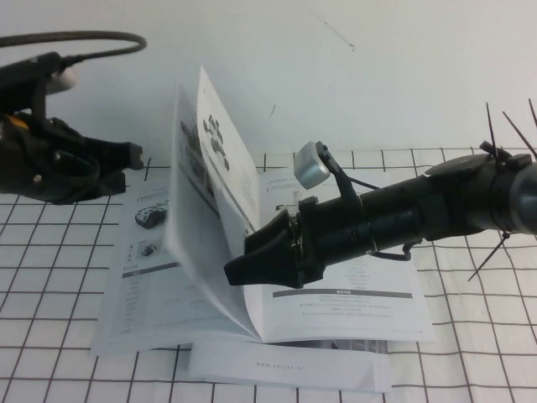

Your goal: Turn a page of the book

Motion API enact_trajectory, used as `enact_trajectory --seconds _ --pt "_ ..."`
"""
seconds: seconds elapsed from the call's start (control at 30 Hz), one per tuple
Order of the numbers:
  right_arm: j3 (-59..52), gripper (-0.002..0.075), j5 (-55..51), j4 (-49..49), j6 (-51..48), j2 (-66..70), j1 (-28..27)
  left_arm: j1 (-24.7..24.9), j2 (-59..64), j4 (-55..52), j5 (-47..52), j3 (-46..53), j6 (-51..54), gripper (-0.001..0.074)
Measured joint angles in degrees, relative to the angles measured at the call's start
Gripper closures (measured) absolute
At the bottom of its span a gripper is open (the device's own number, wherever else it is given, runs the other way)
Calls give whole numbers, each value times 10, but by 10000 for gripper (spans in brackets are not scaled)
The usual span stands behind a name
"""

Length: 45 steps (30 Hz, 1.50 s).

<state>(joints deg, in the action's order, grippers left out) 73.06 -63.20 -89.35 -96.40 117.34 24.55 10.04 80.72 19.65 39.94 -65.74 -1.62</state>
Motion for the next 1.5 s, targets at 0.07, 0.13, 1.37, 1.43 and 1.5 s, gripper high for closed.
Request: enact_trajectory --seconds 0.07,0.13,1.37,1.43,1.5 --pt "1 309 0 0 0 0 8 0 -39 0 -2 -1 -2 738" --pt "1 310 1 0 0 0 16 0 -79 0 -4 -1 -6 737" --pt "1 725 195 580 465 -458 -80 25 -517 11 179 21 94 737" --pt "1 725 182 672 550 -507 -80 31 -535 17 180 36 94 737" --pt "1 725 157 765 630 -558 -80 36 -550 23 180 55 94 737"
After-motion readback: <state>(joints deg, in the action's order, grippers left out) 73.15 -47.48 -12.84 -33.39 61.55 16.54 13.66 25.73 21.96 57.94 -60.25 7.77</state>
